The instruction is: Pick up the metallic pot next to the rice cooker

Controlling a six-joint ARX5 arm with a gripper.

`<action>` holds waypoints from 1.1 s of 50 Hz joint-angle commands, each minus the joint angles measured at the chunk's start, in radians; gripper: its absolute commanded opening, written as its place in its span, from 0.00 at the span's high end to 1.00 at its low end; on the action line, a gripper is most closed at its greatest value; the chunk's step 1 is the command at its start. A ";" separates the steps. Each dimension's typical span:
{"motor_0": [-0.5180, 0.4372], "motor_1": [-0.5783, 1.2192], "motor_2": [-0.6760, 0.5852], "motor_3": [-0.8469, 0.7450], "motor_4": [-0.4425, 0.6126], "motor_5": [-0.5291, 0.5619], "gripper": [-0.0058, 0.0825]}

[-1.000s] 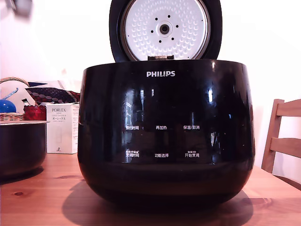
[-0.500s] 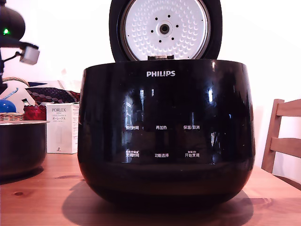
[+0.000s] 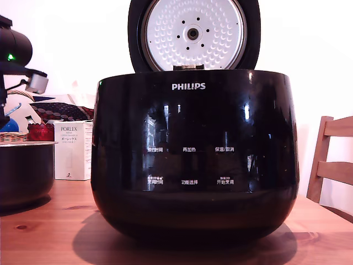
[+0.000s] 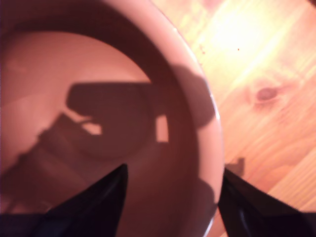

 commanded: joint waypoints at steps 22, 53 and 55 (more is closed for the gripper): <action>-0.017 -0.022 0.018 -0.070 -0.021 0.061 0.96; -0.150 -0.250 0.091 -0.226 -0.171 0.030 0.96; -0.156 -0.263 0.100 -0.251 -0.171 0.011 0.96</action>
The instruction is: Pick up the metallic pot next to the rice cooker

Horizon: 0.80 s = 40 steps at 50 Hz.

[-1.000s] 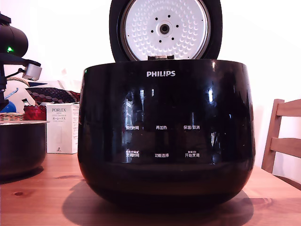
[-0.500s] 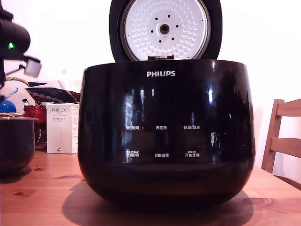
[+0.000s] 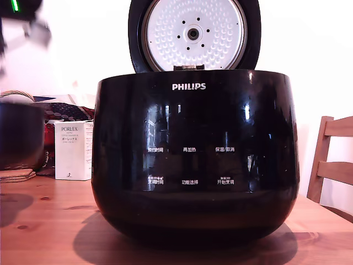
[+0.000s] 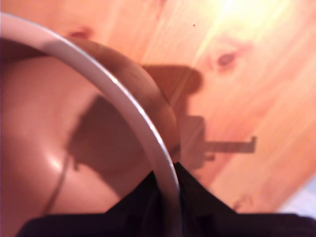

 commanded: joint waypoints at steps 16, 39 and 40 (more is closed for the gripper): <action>-0.094 -0.156 0.112 -0.132 0.030 -0.137 0.96; -0.197 -0.202 0.137 -0.138 0.062 -0.230 0.96; -0.197 -0.202 0.137 -0.138 0.062 -0.230 0.96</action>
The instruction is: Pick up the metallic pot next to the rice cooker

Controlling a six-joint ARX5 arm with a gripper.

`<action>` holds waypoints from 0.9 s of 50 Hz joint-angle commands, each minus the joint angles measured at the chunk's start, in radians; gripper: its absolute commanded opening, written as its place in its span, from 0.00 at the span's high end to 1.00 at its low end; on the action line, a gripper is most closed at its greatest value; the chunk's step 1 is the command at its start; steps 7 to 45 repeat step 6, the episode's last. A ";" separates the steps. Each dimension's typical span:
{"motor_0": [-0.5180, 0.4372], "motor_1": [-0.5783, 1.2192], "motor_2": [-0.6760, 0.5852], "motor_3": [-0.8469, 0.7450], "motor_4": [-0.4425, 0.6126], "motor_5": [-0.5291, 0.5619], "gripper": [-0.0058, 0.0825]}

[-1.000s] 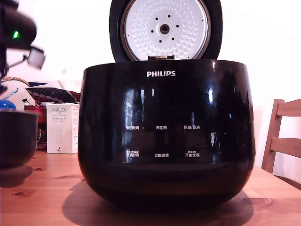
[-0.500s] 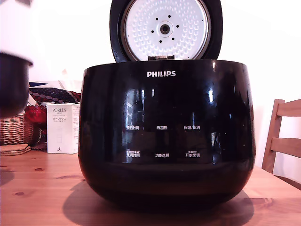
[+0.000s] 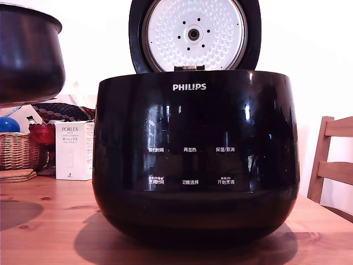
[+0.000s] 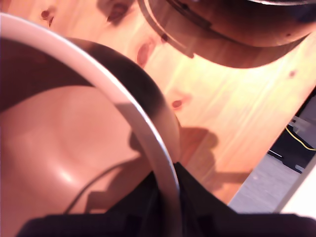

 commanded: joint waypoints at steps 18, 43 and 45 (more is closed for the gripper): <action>-0.002 -0.010 0.016 0.020 -0.009 -0.006 0.96; -0.002 -0.010 0.016 0.020 -0.009 -0.006 0.96; -0.002 -0.010 0.016 0.020 -0.009 -0.006 0.96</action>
